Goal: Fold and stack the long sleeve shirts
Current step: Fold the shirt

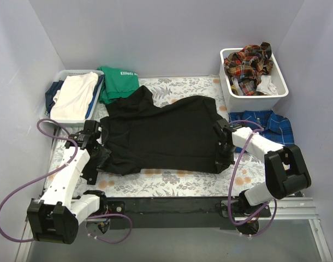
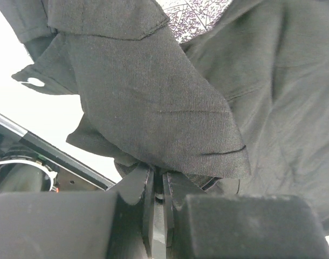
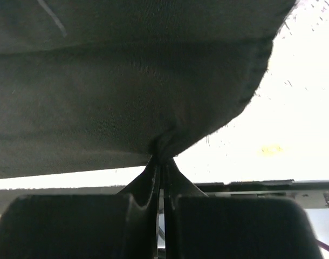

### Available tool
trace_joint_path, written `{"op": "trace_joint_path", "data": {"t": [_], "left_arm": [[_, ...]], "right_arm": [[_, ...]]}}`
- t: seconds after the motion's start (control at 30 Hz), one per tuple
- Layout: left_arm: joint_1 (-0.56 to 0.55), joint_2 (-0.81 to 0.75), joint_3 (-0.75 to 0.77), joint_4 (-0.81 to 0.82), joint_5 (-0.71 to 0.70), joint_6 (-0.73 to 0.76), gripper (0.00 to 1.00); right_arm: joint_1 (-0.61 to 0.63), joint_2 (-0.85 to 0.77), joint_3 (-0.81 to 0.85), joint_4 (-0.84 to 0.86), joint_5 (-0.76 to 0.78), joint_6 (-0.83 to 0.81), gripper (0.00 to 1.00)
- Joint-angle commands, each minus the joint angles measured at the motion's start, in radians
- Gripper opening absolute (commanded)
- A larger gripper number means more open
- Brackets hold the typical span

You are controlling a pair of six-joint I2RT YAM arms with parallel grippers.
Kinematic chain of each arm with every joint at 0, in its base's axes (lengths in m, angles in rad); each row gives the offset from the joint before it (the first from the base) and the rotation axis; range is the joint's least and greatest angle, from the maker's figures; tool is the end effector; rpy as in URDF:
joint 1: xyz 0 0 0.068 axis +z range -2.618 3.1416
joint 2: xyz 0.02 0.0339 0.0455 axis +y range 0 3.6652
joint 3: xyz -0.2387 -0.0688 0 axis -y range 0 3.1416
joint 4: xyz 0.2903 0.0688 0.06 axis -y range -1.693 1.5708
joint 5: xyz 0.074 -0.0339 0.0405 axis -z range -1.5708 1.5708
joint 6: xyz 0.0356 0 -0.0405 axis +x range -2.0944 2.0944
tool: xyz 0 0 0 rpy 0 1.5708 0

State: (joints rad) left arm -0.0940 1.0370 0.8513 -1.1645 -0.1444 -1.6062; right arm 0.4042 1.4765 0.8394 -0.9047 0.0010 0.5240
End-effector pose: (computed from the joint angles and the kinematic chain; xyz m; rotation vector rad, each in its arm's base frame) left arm 0.2184 -0.0154 0.2178 -1.9971 2.0840 -0.1024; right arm 0.2480 0.1061 0.1171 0.1865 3.1096 0.0188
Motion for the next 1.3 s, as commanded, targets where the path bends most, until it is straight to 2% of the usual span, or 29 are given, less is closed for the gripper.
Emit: {"op": "trace_joint_path", "data": {"t": [0.0,0.2,0.33,0.57,0.9,1.0,1.03,1.1,1.13,1.27], "left_arm": [[0.000,-0.051,0.042,-0.049,-0.066,-0.015,0.00],[0.000,0.049,0.083,-0.027,-0.089,0.025,0.00],[0.000,0.171,0.231,0.005,-0.144,0.093,0.00],[0.000,0.369,0.422,0.089,-0.124,0.160,0.00],[-0.015,0.517,0.437,0.157,-0.132,0.210,0.00],[-0.021,0.521,0.427,0.176,-0.133,0.230,0.00],[-0.023,0.528,0.427,0.187,-0.129,0.247,0.00],[-0.023,0.547,0.439,0.201,-0.123,0.256,0.00],[-0.024,0.582,0.468,0.198,-0.112,0.262,0.00],[-0.044,0.659,0.568,0.183,-0.123,0.276,0.00]], "right_arm": [[-0.005,-0.051,0.070,-0.082,0.031,-0.025,0.01],[-0.008,-0.012,0.190,-0.100,0.027,-0.044,0.01],[-0.025,0.033,0.250,-0.092,0.031,-0.055,0.01],[-0.073,0.117,0.313,-0.054,0.019,-0.079,0.01],[-0.102,0.269,0.446,-0.025,0.005,-0.111,0.02],[-0.104,0.271,0.475,-0.025,-0.024,-0.120,0.11],[-0.105,0.268,0.480,-0.026,-0.024,-0.124,0.19],[-0.104,0.260,0.495,-0.026,-0.022,-0.128,0.26],[-0.104,0.260,0.500,-0.028,-0.022,-0.130,0.34],[-0.104,0.239,0.518,-0.040,-0.045,-0.148,0.46]]}}
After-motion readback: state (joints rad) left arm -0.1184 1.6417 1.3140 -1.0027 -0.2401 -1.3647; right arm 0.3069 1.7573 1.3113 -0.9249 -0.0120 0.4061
